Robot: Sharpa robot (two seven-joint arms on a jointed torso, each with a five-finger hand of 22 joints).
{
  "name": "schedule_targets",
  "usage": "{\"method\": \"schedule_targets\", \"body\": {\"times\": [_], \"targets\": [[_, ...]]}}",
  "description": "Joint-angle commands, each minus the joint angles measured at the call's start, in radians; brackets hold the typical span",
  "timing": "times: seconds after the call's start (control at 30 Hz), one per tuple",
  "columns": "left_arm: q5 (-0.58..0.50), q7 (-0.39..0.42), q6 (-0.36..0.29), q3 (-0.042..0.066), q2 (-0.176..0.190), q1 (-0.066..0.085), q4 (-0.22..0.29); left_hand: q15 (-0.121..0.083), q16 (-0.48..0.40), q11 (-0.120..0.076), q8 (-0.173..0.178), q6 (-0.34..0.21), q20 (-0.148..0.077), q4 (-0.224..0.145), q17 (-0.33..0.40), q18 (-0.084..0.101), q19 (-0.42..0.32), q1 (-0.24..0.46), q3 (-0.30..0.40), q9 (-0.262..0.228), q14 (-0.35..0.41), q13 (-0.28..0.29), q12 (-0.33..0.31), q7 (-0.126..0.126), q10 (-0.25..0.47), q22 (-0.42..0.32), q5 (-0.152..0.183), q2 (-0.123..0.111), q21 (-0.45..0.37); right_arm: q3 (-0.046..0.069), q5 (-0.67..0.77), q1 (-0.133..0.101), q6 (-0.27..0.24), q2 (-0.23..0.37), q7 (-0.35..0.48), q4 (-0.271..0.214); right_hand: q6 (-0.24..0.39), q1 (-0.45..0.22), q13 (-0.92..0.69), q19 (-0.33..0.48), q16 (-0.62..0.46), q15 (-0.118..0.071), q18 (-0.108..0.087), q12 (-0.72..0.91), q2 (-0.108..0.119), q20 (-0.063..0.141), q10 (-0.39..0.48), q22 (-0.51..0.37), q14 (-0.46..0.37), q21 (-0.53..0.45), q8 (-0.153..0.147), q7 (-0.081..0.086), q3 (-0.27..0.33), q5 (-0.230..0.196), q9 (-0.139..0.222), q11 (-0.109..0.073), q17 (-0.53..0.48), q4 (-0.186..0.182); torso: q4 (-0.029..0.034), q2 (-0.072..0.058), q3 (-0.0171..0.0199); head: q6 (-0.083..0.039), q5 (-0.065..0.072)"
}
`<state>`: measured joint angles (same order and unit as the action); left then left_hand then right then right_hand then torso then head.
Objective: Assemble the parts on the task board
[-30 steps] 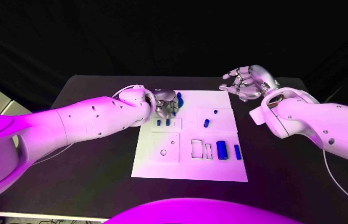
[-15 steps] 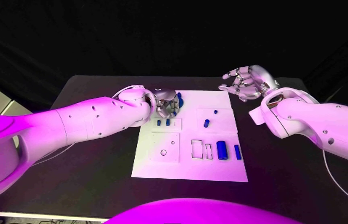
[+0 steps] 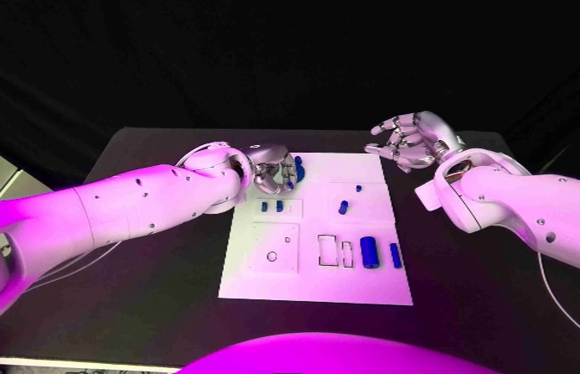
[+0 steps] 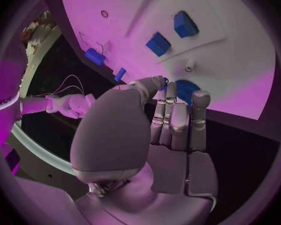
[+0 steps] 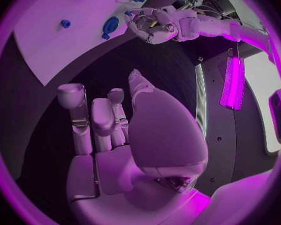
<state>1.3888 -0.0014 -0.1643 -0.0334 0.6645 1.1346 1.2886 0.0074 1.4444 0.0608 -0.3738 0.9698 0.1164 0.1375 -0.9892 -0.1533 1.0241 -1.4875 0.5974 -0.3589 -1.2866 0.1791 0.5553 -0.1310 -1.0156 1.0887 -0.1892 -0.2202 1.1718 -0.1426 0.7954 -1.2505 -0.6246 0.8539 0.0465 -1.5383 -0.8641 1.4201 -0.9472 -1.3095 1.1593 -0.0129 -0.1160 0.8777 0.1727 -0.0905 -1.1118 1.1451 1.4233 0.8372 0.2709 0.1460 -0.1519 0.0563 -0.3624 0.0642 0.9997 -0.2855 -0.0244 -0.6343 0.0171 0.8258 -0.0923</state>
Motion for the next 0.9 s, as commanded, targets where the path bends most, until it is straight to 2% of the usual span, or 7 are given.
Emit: {"method": "schedule_targets", "body": {"times": [0.03,0.17,0.4,0.67,0.9], "targets": [[-0.045,0.022,0.008,0.006,0.021,0.002,0.023,0.001,0.003,0.006,0.009,0.006,0.002,-0.008,0.002,0.009,-0.001,0.01,-0.002,-0.001,-0.007,-0.002,-0.009,0.001,-0.003,-0.002,-0.003,-0.003,-0.001,0.0,0.004,0.002,0.012,0.001,0.011,0.001,0.008,0.006,0.017,0.01,-0.018,-0.001,-0.02,-0.016,0.001,-0.001,0.013,-0.014,-0.009,-0.022,0.008,0.002,0.006,0.004,0.0,-0.001,-0.013,0.0,0.0016,0.001,0.0017,0.001,0.001],[-0.047,0.013,0.038,0.012,0.048,0.007,0.035,0.001,0.003,0.005,0.01,0.008,0.002,-0.009,0.001,0.009,-0.001,0.011,-0.002,-0.001,-0.008,-0.003,-0.01,0.002,-0.006,-0.002,-0.002,-0.004,-0.001,0.0,0.004,0.005,0.012,0.0,0.011,0.003,0.008,0.006,0.017,0.01,-0.018,-0.001,-0.02,-0.016,0.001,-0.001,0.013,-0.014,-0.009,-0.022,0.008,0.002,0.006,0.004,0.0,-0.001,-0.013,0.0,0.0016,0.0,0.0024,0.001,-0.003],[-0.036,0.001,0.062,0.014,0.064,0.008,0.028,0.001,0.003,0.005,0.01,0.008,0.002,-0.01,0.004,0.009,-0.002,0.011,-0.002,-0.001,-0.007,-0.003,-0.011,0.002,-0.006,-0.002,-0.002,-0.004,-0.001,0.0,0.004,0.008,0.014,-0.001,0.011,0.005,0.009,0.007,0.024,0.011,-0.027,-0.001,-0.021,-0.022,0.001,-0.001,0.015,-0.02,-0.011,-0.031,0.009,0.002,0.006,0.004,0.0,-0.001,-0.02,0.0,0.0,-0.002,0.0,0.002,-0.005],[-0.027,-0.004,0.076,0.014,0.059,0.008,0.012,0.001,0.002,0.005,0.011,0.009,0.002,-0.011,0.005,0.009,-0.003,0.011,-0.002,-0.002,-0.006,-0.003,-0.013,0.002,-0.007,-0.003,-0.002,-0.005,-0.002,0.0,0.012,0.009,0.011,-0.002,0.005,0.006,0.013,0.006,0.101,0.035,-0.124,-0.001,-0.036,-0.093,0.002,-0.001,0.05,-0.097,-0.035,-0.156,0.016,0.002,0.006,0.004,0.001,-0.001,-0.1,0.0,-0.0003,-0.002,0.0005,0.004,-0.007],[-0.02,-0.006,0.091,0.01,0.047,0.006,-0.004,0.001,0.002,0.005,0.012,0.01,0.002,-0.012,0.007,0.008,-0.004,0.011,-0.002,-0.002,-0.006,-0.004,-0.015,0.001,-0.009,-0.004,-0.002,-0.006,-0.003,0.0,0.013,0.009,0.011,-0.003,0.004,0.005,0.014,0.006,0.111,0.038,-0.148,-0.001,-0.04,-0.101,0.001,-0.001,0.05,-0.118,-0.037,-0.187,0.018,0.002,0.005,0.004,0.002,-0.001,-0.115,0.0,-0.0014,-0.002,0.0016,0.005,-0.008]]}}
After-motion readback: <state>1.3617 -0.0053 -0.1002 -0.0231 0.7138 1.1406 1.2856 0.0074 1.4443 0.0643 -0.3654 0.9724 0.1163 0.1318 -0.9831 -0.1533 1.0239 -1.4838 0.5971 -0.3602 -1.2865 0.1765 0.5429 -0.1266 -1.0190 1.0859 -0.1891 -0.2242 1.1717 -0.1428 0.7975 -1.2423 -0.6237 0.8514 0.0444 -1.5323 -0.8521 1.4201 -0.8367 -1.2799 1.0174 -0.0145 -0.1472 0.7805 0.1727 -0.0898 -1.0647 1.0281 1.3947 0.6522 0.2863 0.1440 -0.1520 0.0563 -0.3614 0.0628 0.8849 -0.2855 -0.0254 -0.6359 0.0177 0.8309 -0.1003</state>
